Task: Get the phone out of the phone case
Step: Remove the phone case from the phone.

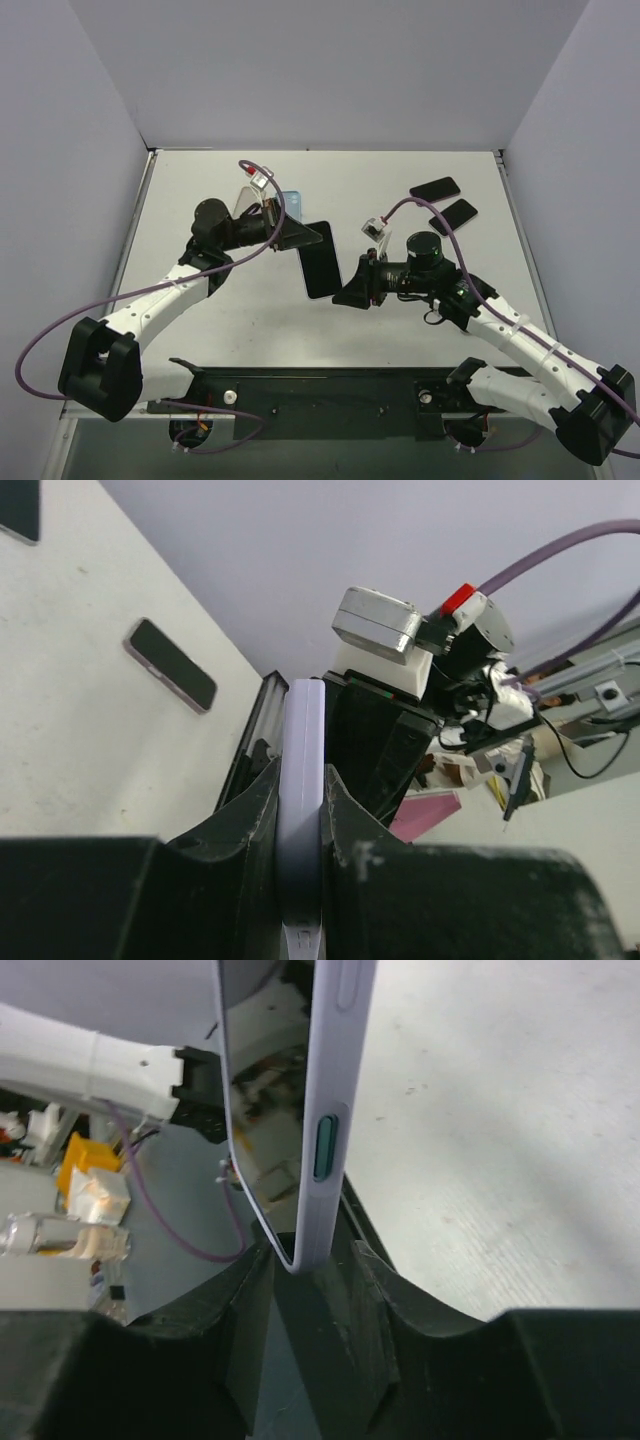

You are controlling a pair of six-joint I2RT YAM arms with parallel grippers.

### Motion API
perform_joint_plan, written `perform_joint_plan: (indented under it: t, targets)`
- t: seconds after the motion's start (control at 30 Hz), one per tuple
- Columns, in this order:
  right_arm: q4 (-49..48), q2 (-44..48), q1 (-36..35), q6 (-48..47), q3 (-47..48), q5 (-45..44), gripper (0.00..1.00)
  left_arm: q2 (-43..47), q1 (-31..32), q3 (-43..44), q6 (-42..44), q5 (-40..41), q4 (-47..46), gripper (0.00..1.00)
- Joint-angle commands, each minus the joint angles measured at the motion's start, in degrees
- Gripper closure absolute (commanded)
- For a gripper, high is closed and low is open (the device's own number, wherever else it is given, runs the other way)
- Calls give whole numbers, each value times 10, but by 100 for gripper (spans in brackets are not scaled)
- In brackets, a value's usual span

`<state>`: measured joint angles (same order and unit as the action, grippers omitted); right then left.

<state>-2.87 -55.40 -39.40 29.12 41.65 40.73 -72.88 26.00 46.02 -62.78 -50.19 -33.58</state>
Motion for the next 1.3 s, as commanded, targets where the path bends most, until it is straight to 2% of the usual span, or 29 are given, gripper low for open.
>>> perform_joint_plan:
  t: [0.0,0.23,0.4,0.47,0.53,0.57,0.7,0.83,0.93,1.0,1.03,1.07,1.1,1.13,1.2,1.27]
  targets:
    - [-95,3,2,5,-5,118,73,16,1,19,-87,-60,-136,100]
    - [-88,4,-1,-33,4,146,100,-20,4,28,-241,-95,-322,100]
    - [-89,-7,-27,-74,26,160,100,-47,14,44,-357,-122,-435,100]
    - [-30,-9,-49,-185,53,124,100,-69,29,56,-430,-132,-545,100]
    - [27,-22,-64,-252,81,77,100,-94,55,71,-508,-128,-603,100]
    - [58,-27,-64,-273,89,60,100,-93,64,73,-509,-128,-604,100]
    - [65,-73,-58,-318,122,43,100,-81,113,85,-497,-122,-603,100]
    - [11,-117,-36,-291,135,16,100,-52,123,83,-466,-117,-565,100]
    - [-117,-120,3,-135,105,-41,100,-15,121,66,-386,-99,-478,100]
    - [-134,-93,19,-46,70,-166,100,7,114,61,-333,-81,-420,100]
    - [-130,-67,20,-25,47,-244,95,19,100,57,-306,-57,-378,100]
    - [-125,-55,20,16,36,-263,72,43,93,49,-243,-41,-297,100]
    - [-114,-34,16,49,20,-297,63,55,71,44,-213,-5,-247,100]
    - [-86,-27,13,57,14,-317,49,89,60,33,-145,18,-138,100]
    - [-17,-8,9,70,13,-358,45,136,26,14,-78,107,-38,100]
    - [11,20,9,85,4,-356,43,165,6,-11,-57,204,-15,100]
